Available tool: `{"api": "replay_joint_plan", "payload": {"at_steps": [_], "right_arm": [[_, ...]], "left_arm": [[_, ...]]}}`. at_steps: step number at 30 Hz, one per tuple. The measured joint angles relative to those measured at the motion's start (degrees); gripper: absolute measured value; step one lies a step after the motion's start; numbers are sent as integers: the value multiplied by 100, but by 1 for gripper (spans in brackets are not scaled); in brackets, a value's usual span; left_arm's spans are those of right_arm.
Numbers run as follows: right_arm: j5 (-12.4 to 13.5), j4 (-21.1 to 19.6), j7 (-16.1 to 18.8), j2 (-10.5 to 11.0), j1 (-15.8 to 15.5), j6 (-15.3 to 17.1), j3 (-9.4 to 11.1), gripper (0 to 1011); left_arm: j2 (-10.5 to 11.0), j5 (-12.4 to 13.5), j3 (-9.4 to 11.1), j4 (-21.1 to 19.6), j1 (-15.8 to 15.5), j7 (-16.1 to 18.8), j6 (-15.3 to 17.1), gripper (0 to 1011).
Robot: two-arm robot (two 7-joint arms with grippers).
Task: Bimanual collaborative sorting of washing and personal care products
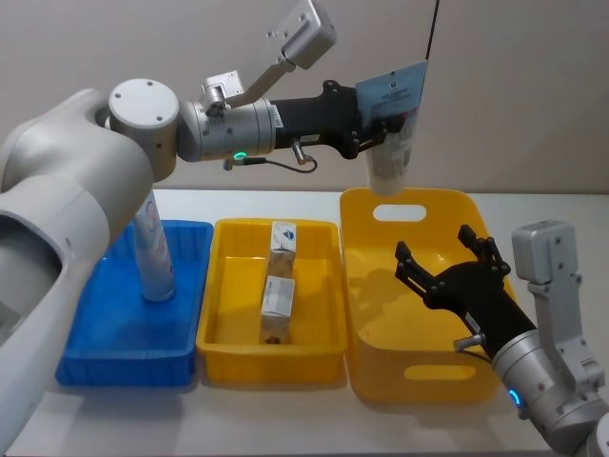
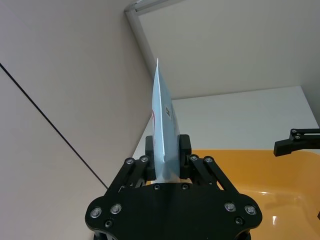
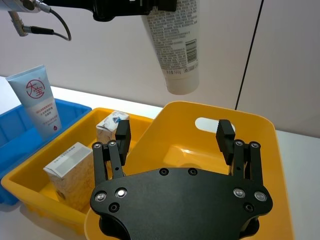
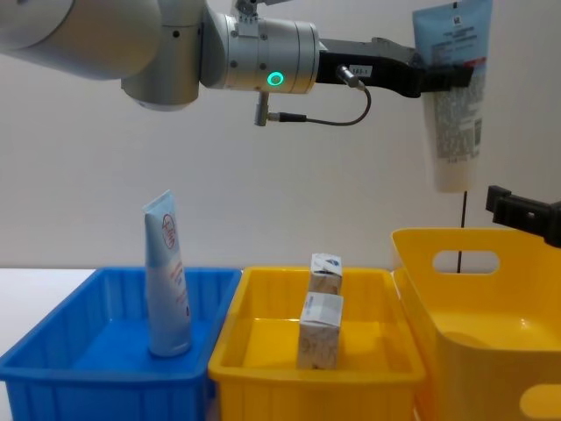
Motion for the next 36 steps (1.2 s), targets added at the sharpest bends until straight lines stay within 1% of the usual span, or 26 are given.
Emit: {"api": "replay_joint_plan", "payload": {"at_steps": [2,4,5,6,8,9,12,13,14,17,21,22,23,25,26,28,31,33,34,35,36], "right_arm": [[0,0,0,0,0,0,0,1002],[0,0,0,0,0,0,0,1002],[0,0,0,0,0,0,0,1002],[0,0,0,0,0,0,0,1002],[0,0,0,0,0,0,0,1002],[0,0,0,0,0,0,0,1002],[0,0,0,0,0,0,0,1002],[0,0,0,0,0,0,0,1002],[0,0,0,0,0,0,0,1002],[0,0,0,0,0,0,0,1002],[0,0,0,0,0,0,0,1002],[0,0,0,0,0,0,0,1002],[0,0,0,0,0,0,0,1002],[0,0,0,0,0,0,0,1002],[0,0,0,0,0,0,0,1002],[0,0,0,0,0,0,0,1002],[0,0,0,0,0,0,0,1002],[0,0,0,0,0,0,0,1002],[0,0,0,0,0,0,0,1002],[0,0,0,0,0,0,-1,1002],[0,0,0,0,0,0,0,1002]], "left_arm": [[-6,-3,2,18,-7,-4,-8,259],[-14,-13,6,39,-16,-7,-17,329],[-15,-15,6,45,-19,-8,-19,329],[-20,-18,8,57,-25,-11,-24,393],[-24,-21,11,69,-28,-14,-28,434],[-28,-23,12,77,-30,-17,-32,495],[-31,-26,13,91,-36,-21,-37,550],[-33,-27,14,96,-40,-23,-39,607],[-34,-27,15,100,-42,-24,-40,607],[-39,-29,17,111,-45,-26,-43,731],[-42,-32,19,119,-47,-28,-47,827],[-40,-34,24,115,-48,-28,-47,880],[-35,-36,30,96,-45,-27,-43,880],[20,-40,60,-72,15,16,19,958],[20,-40,60,-72,15,16,19,958],[191,-40,98,-481,167,148,181,1001],[346,-32,118,-834,304,305,356,1001],[589,-13,131,-1399,528,526,594,1001],[589,-13,131,-1399,528,526,594,1001],[709,0,133,-1674,636,645,720,1001],[794,6,133,-1865,713,727,800,1001]]}}
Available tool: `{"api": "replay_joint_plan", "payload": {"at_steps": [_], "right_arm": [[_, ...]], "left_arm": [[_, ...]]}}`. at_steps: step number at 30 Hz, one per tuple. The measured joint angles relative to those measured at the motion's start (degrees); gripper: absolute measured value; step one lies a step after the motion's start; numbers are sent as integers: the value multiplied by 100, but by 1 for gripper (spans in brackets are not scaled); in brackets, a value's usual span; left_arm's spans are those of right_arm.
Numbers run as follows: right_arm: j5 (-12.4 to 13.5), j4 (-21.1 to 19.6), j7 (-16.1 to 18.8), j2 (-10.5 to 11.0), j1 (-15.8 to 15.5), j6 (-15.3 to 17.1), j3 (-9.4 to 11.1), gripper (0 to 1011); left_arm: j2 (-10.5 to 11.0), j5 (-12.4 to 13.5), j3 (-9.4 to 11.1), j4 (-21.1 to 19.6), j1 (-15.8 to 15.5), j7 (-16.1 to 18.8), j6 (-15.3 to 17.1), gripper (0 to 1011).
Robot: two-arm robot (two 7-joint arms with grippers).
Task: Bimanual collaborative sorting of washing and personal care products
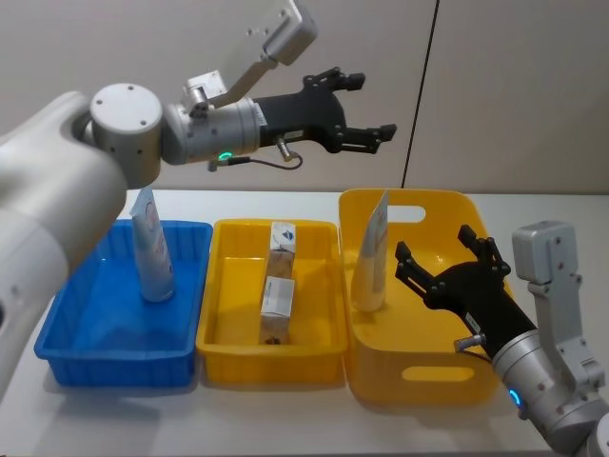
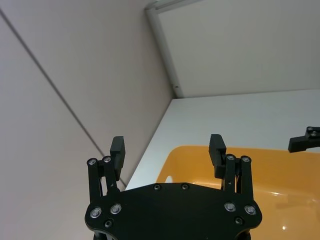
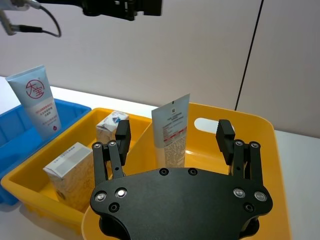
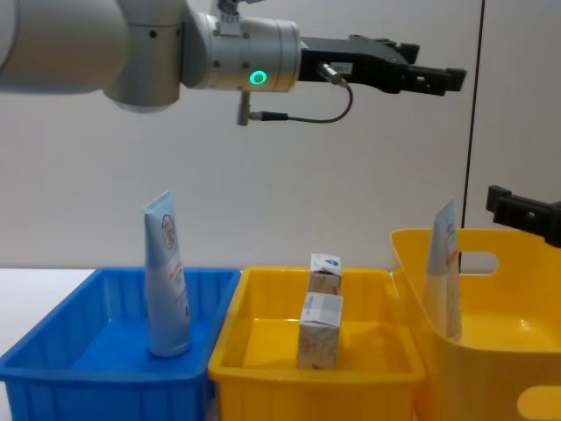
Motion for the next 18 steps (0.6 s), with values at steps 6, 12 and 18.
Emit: {"api": "replay_joint_plan", "payload": {"at_steps": [6,12,18], "right_arm": [[0,0,0,0,0,0,0,1002],[0,0,0,0,0,0,0,1002],[0,0,0,0,0,0,0,1002]], "left_arm": [[526,54,-50,-1181,508,552,559,1001],[1043,98,-168,-2313,1044,1158,1072,1001],[1518,129,-327,-3344,1584,1732,1524,1001]]}}
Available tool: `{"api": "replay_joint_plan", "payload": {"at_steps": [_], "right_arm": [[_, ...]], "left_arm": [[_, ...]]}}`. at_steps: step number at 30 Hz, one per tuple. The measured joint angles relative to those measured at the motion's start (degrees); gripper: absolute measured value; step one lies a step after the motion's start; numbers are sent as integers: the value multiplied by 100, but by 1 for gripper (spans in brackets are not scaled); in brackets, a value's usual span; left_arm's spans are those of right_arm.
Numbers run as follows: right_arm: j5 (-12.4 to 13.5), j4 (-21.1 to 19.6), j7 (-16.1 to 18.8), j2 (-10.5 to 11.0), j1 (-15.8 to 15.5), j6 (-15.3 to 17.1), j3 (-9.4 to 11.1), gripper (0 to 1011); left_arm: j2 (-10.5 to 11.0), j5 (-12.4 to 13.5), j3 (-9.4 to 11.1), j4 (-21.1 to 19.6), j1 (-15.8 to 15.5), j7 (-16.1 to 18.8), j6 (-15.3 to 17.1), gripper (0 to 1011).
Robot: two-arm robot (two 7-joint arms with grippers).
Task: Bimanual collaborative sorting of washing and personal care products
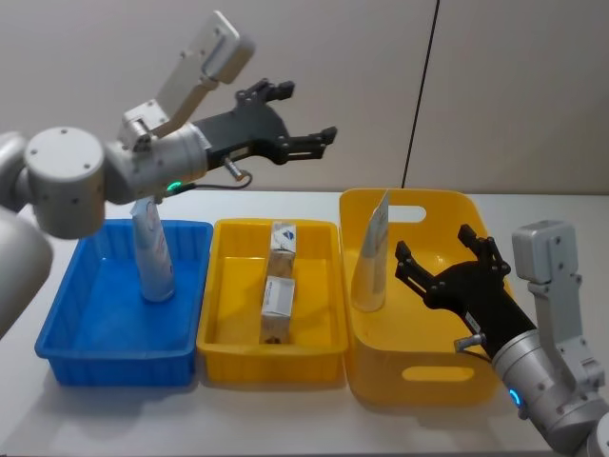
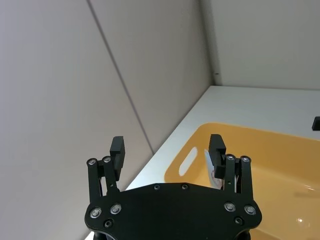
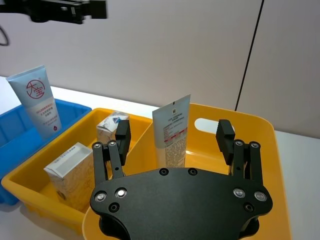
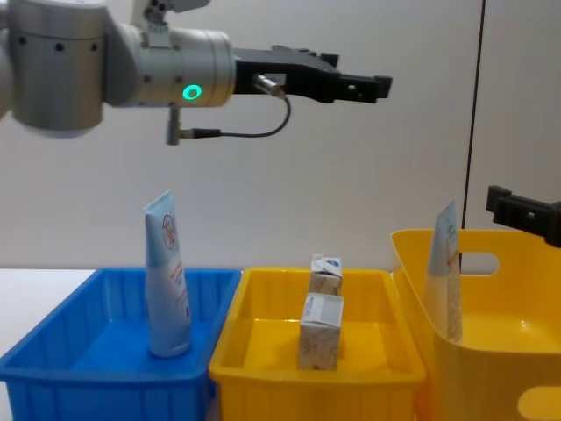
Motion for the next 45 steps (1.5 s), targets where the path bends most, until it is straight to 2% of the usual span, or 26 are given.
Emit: {"api": "replay_joint_plan", "payload": {"at_steps": [2,8,16,45], "right_arm": [[0,0,0,0,0,0,0,1002],[0,0,0,0,0,0,1,1002],[0,0,0,0,0,0,0,1002],[0,0,0,0,0,0,0,1002]], "left_arm": [[170,5,-69,-353,199,186,139,1001],[162,13,-74,-355,211,195,140,1001],[198,90,-160,-543,446,381,138,1001],[506,627,-776,-1912,2126,1764,201,1001]]}}
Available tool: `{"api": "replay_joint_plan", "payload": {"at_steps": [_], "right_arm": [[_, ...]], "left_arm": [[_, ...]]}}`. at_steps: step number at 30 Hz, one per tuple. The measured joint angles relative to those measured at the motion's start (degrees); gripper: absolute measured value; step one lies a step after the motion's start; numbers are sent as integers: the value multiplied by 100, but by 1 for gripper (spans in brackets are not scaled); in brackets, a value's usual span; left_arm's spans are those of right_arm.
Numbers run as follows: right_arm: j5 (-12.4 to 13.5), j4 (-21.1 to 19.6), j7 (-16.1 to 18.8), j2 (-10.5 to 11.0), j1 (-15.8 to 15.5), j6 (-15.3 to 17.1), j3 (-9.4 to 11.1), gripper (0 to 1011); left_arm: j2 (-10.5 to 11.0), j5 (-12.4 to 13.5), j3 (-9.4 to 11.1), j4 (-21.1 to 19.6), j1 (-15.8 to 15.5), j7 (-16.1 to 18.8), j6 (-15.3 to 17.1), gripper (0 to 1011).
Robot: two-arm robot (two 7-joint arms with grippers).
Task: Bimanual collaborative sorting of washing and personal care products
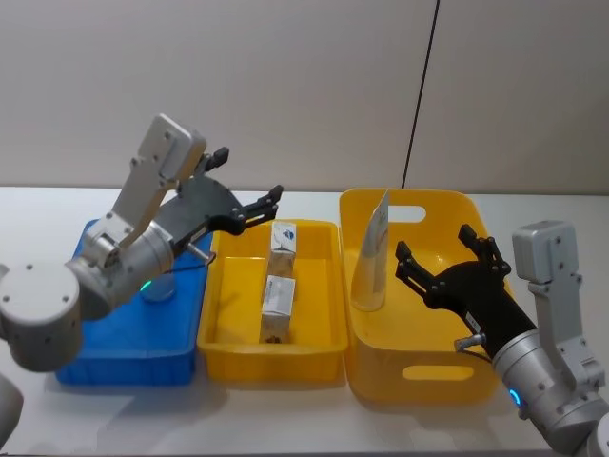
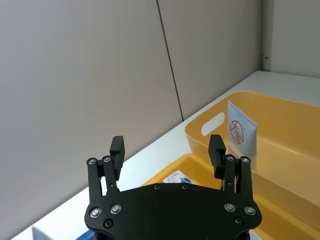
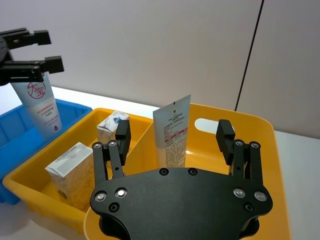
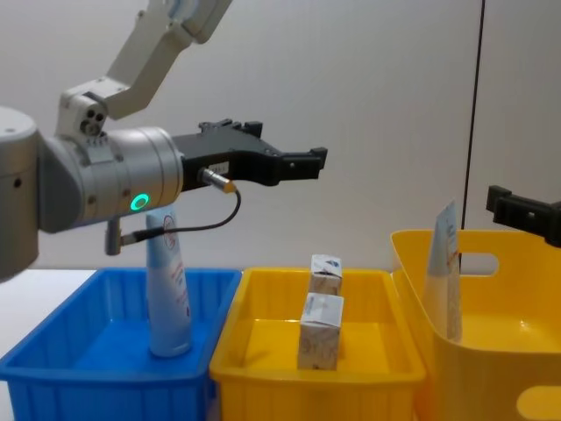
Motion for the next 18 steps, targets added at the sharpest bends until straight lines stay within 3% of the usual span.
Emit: {"api": "replay_joint_plan", "payload": {"at_steps": [18], "right_arm": [[0,0,0,0,0,0,0,1002]], "left_arm": [[185,321,-366,-818,1004,821,42,1001]]}}
